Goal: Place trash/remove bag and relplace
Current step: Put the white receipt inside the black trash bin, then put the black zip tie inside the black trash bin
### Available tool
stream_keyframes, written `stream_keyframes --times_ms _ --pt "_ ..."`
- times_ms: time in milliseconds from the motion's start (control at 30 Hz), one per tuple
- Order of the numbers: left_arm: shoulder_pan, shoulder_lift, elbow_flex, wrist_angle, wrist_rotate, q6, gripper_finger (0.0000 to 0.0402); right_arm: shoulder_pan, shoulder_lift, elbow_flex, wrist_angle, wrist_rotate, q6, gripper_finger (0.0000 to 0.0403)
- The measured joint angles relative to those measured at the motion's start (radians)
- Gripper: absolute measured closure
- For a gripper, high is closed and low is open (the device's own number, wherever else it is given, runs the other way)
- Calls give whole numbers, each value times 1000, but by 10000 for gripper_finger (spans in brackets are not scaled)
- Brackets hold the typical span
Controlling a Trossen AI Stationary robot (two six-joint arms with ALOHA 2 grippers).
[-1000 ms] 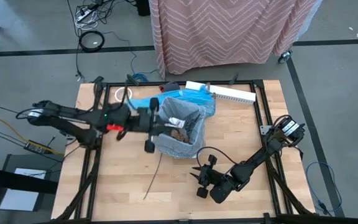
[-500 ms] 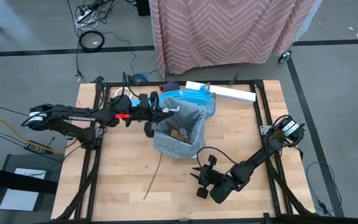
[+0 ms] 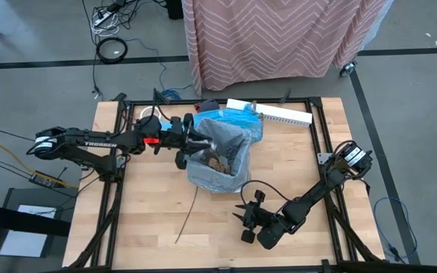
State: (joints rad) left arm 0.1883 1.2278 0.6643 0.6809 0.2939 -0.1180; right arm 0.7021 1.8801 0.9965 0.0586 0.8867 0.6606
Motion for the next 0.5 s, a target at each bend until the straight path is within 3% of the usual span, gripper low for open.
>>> stream_keyframes --times_ms 167,267,433,500 --pt "-7 0 0 -1 0 -24 237 7 0 0 0 0 0 275" --pt "-7 0 0 4 9 -127 218 7 0 0 0 0 0 274" --pt "-43 -2 0 -23 235 -244 214 12 0 0 0 0 0 275" --pt "-90 -12 1 -58 263 -236 219 14 0 0 0 0 0 273"
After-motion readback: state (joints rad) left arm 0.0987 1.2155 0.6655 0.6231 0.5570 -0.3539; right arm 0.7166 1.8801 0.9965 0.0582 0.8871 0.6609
